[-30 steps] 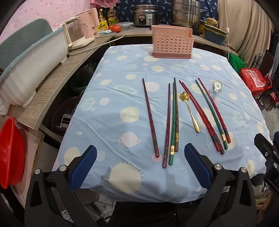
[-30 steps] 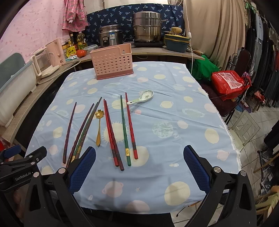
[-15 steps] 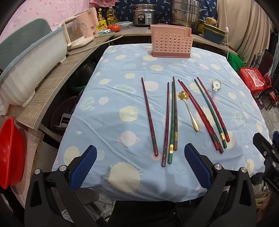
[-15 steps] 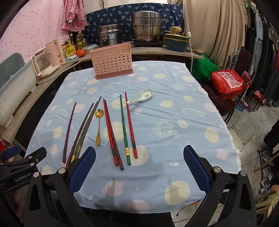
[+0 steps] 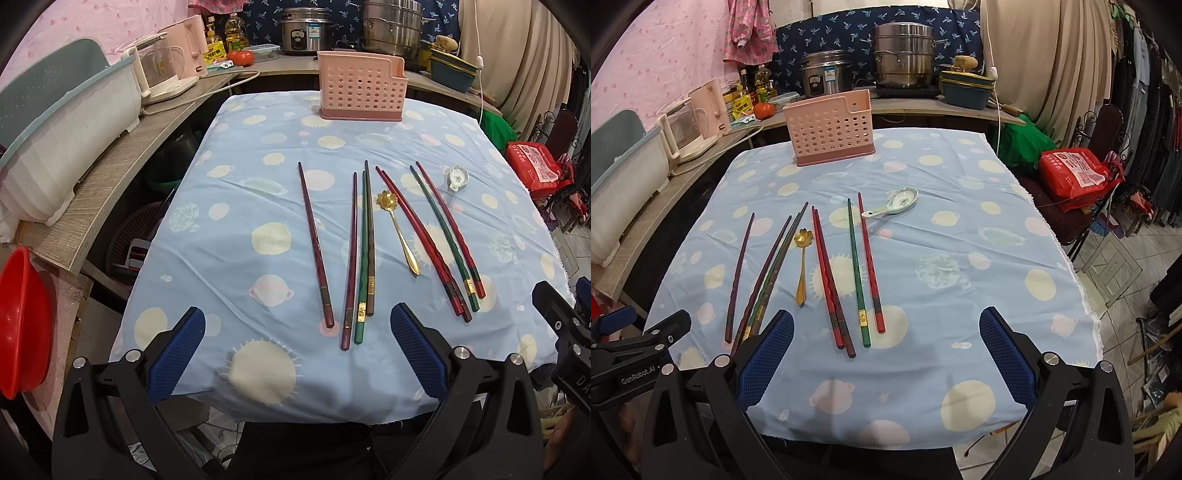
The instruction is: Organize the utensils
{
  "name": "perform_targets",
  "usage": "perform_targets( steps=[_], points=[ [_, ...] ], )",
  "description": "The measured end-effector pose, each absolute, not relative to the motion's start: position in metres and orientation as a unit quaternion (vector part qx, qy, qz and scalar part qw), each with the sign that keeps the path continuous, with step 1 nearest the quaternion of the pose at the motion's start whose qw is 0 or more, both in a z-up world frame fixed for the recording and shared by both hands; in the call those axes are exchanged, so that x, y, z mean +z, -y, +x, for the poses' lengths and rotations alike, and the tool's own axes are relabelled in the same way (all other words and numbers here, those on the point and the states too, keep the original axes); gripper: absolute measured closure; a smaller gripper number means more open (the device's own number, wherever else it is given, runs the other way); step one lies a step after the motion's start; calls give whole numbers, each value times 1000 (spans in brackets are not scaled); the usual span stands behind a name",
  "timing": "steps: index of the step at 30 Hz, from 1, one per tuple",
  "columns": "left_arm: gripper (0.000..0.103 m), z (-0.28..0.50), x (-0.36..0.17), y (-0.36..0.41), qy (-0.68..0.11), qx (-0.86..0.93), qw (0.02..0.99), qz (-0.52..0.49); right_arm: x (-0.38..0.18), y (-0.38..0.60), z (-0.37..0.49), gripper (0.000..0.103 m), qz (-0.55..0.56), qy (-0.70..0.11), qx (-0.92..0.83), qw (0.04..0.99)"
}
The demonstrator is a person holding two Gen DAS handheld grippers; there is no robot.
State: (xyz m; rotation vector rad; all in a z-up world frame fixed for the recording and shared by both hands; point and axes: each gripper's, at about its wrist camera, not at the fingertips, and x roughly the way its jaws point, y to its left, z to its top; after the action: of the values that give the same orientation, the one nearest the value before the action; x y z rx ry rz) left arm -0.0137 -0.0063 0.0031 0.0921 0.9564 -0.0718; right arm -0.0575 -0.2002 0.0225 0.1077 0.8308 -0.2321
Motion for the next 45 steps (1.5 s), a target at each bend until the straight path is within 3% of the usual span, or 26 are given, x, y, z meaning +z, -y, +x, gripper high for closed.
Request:
perform_targets(
  steps=[45],
  points=[
    [7,-12,5,5,-462,-36,885,47,20,197,-59,7,52,-405,-112,906]
  ],
)
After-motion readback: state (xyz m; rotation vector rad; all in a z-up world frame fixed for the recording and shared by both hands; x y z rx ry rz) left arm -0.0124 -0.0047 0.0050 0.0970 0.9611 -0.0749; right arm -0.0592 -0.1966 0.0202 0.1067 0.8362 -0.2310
